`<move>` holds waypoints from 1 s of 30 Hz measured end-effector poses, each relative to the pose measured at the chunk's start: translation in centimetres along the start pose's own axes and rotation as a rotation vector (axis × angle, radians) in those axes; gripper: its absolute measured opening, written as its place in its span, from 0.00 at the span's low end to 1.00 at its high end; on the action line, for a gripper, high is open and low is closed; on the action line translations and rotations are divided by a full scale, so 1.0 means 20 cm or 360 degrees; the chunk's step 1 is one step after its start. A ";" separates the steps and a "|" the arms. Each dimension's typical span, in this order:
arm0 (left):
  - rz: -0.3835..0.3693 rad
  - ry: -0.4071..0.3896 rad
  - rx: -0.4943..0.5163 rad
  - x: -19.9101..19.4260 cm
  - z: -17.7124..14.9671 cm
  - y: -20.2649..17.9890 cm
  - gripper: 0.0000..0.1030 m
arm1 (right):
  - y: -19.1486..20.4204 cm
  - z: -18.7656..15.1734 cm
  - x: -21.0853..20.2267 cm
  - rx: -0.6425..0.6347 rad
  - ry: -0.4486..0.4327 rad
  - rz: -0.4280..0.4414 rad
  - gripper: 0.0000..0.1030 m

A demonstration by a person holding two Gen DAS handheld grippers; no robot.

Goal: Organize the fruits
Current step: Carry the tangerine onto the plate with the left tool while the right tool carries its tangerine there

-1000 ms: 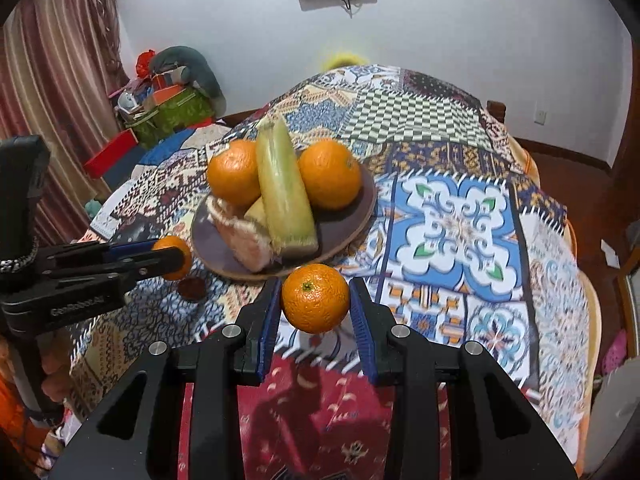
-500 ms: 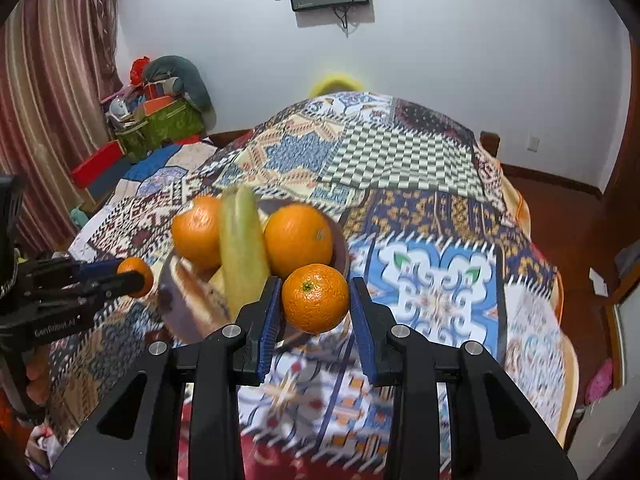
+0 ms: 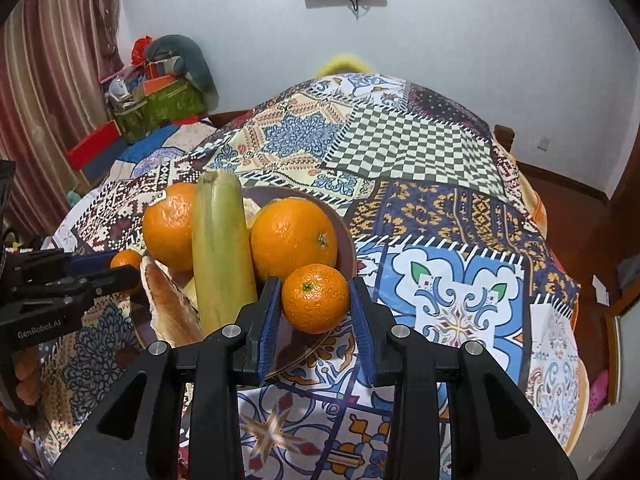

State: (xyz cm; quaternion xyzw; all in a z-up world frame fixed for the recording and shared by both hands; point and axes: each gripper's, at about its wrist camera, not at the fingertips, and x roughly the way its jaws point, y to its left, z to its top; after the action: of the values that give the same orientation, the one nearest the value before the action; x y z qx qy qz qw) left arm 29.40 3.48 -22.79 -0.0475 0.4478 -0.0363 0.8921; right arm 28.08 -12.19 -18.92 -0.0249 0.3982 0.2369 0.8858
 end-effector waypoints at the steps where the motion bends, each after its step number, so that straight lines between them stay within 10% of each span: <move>1: -0.0002 -0.0001 0.0007 0.00 0.00 -0.01 0.33 | 0.00 0.00 0.01 0.0004 0.0009 0.0008 0.30; 30: 0.0033 -0.0066 0.0028 -0.22 -0.04 -0.08 0.35 | 0.04 -0.01 -0.18 0.0012 -0.0041 0.0014 0.31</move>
State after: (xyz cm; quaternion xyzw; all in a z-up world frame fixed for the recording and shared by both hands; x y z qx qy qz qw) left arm 26.08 2.29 -19.65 -0.0358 0.4294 -0.0299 0.9019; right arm 25.52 -12.96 -16.40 -0.0167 0.3876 0.2396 0.8900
